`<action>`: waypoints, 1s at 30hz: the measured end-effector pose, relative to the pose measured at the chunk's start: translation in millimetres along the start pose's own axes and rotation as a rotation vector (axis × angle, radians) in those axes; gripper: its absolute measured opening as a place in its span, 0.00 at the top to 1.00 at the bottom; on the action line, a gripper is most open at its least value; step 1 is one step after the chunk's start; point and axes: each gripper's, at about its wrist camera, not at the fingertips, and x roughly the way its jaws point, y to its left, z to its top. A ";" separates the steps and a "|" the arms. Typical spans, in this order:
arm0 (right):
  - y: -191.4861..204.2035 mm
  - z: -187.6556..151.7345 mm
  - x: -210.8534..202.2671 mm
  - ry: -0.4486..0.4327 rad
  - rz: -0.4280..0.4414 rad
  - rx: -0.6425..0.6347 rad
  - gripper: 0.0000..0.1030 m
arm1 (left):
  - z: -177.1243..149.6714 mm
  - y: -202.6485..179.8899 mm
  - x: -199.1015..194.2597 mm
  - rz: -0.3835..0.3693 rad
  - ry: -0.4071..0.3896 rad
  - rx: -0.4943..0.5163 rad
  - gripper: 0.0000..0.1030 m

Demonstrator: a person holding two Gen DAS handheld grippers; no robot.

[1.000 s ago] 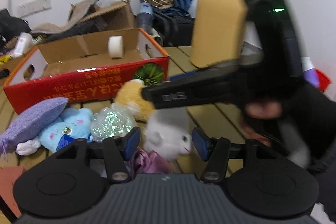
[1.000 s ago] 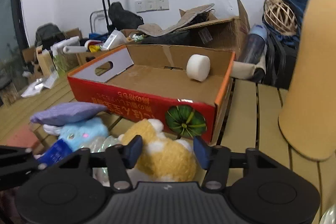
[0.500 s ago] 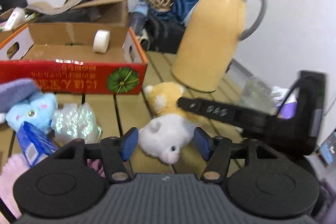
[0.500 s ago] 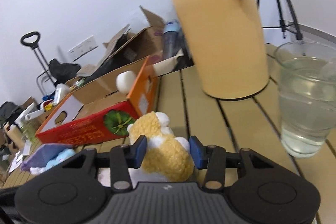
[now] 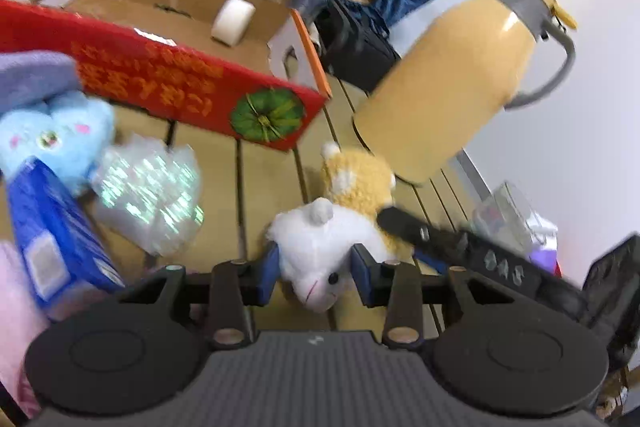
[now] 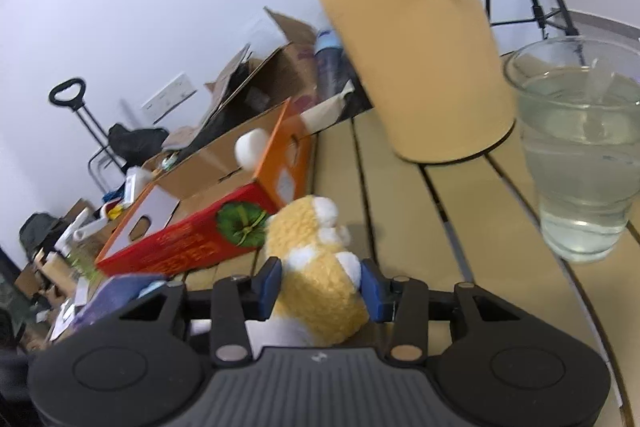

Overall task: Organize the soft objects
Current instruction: 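Grasp the white-and-yellow plush toy with both tools, then lower the plush toy into the cardboard box and open both tools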

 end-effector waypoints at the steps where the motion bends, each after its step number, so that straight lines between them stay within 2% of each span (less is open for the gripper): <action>1: 1.1 -1.0 -0.1 0.004 0.008 0.001 0.60 | 2.9 3.1 0.0 0.002 -0.002 -0.004 0.62; 5: 3.0 -1.9 -1.6 0.013 0.021 0.007 0.65 | 6.1 12.9 6.3 -0.007 0.004 -0.006 0.62; 10: 16.9 8.0 -11.8 -0.004 0.040 -0.017 0.66 | 15.4 6.3 -16.3 -0.024 -0.042 0.005 0.62; 16: 52.8 45.5 -10.6 -0.025 0.095 -0.069 0.66 | 65.9 0.9 -43.7 0.001 -0.091 0.046 0.62; 20: 78.7 83.0 13.1 -0.029 0.129 -0.087 0.66 | 111.7 9.3 -44.3 0.016 -0.128 0.065 0.62; 24: 95.7 115.4 58.0 0.005 0.116 -0.088 0.66 | 151.6 28.1 -21.1 0.036 -0.121 0.045 0.62; 30: 104.9 122.8 125.4 0.088 0.023 -0.082 0.66 | 169.9 62.8 27.8 0.086 -0.056 0.007 0.62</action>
